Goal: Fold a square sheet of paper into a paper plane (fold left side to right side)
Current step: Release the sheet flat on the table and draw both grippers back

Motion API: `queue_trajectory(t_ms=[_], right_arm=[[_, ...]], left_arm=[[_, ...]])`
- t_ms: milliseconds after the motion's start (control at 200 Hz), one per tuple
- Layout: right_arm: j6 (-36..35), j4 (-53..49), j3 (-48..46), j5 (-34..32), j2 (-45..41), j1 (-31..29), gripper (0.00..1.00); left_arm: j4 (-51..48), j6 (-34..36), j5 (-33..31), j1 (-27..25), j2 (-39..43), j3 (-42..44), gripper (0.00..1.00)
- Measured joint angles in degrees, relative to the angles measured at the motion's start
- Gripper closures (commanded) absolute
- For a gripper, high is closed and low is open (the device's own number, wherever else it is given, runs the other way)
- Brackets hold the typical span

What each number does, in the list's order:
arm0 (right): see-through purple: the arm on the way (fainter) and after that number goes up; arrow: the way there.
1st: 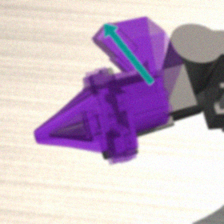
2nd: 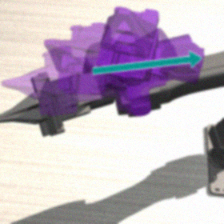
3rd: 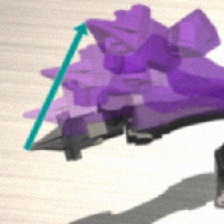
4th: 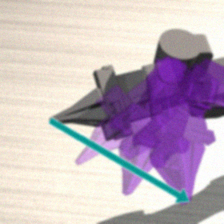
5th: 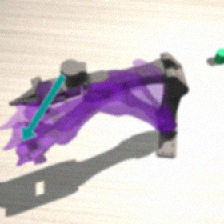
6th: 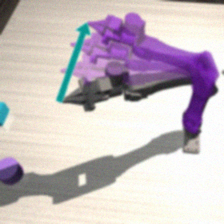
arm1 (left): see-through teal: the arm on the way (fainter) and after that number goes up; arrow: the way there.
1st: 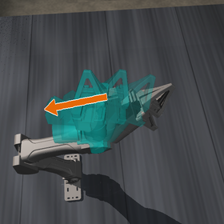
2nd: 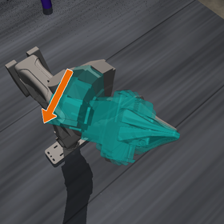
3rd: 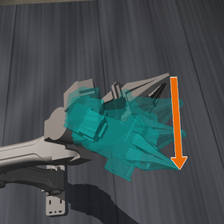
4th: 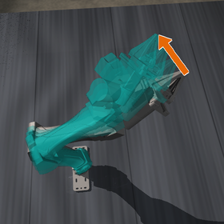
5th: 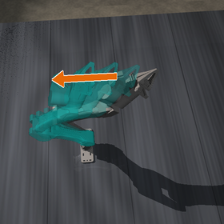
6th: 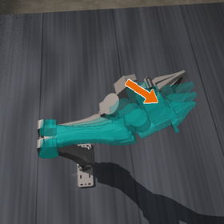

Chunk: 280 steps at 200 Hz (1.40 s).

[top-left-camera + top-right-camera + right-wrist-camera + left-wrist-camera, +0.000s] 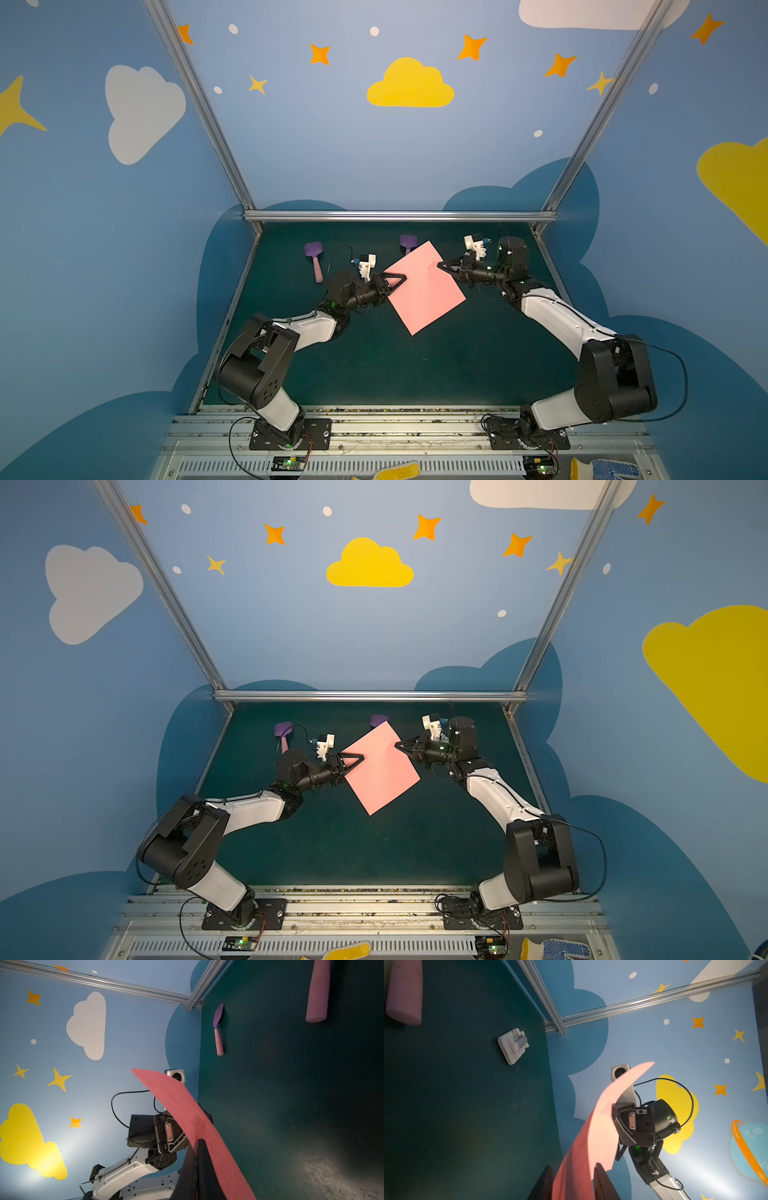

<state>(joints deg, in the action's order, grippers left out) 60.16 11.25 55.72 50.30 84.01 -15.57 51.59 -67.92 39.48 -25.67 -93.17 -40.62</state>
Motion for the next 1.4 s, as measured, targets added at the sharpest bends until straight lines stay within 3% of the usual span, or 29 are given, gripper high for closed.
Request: queue_trajectory(t_ms=[145,215,275,335,441,646,906,1211,1402], right_arm=[[0.04,0.59,-4.48,-1.38,-3.45,0.00,1.00],[-0.17,0.42,-7.67,-2.69,-5.53,0.00,0.65],[-0.92,-0.61,-10.38,-4.02,-7.30,0.00,0.45],[-2.49,-3.02,-12.52,-5.84,-9.22,0.11,0.37],[-6.56,-9.42,-15.74,-9.90,-13.94,0.61,0.34],[-14.12,-20.15,-20.15,-16.92,-20.98,1.49,0.35],[-21.77,-22.80,-21.20,-16.37,-14.05,-0.79,0.45],[-25.51,-20.87,-12.85,-16.72,2.95,-11.87,0.78],[-25.97,-18.10,-6.32,-17.73,10.99,-16.41,0.90]], left_arm=[[-0.02,-0.20,0.15,0.28,-2.05,0.00,0.91],[-0.04,-0.28,0.85,0.70,-3.02,-0.09,0.96],[-0.48,-0.22,2.34,1.27,-4.37,-0.74,0.96],[-2.45,0.39,4.48,1.95,-6.21,-2.34,0.96],[-11.82,4.17,8.41,2.84,-8.52,-6.73,0.96],[-43.74,22.62,8.85,3.21,-9.40,-17.70,0.96],[-76.39,43.04,-1.75,2.05,-14.49,-31.01,0.96],[-89.61,49.72,-13.09,0.13,-18.71,-34.45,0.96],[-90.90,49.35,-17.44,0.09,-18.71,-34.60,0.96]])
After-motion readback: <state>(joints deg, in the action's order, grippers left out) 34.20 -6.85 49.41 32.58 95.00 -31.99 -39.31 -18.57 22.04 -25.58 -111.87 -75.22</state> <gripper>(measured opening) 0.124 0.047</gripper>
